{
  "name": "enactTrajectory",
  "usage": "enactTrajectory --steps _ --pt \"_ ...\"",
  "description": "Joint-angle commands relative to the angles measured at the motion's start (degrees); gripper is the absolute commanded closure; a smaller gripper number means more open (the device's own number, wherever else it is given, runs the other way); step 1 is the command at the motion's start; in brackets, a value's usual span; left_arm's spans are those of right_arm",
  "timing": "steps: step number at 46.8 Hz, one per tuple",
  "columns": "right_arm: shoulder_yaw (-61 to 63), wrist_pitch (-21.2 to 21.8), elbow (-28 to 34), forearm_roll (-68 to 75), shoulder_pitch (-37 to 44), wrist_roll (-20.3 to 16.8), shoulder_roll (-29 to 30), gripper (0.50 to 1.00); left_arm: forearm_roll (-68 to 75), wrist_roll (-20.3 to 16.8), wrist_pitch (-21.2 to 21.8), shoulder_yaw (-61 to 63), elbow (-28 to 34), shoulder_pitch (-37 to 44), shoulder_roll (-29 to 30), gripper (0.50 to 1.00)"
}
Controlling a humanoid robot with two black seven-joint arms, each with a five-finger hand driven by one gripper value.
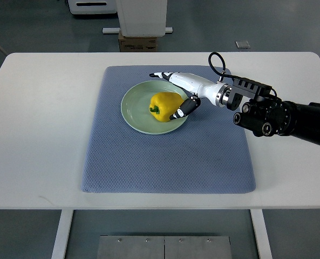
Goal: Place yellow pepper on plate with right hand
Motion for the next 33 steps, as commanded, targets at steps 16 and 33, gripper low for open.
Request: enactTrajectory --steps 16,33 --pt "6.1 0.0 0.0 0.7 -0.5 0.0 -0.7 0.500 0.0 0.0 0.0 0.0 0.0 0.0 0.0 0.500" --pt "19.7 0.0 -0.3 0.8 -3.5 0.0 -4.2 0.500 0.0 0.0 -0.1 0.0 0.0 0.0 0.0 0.500"
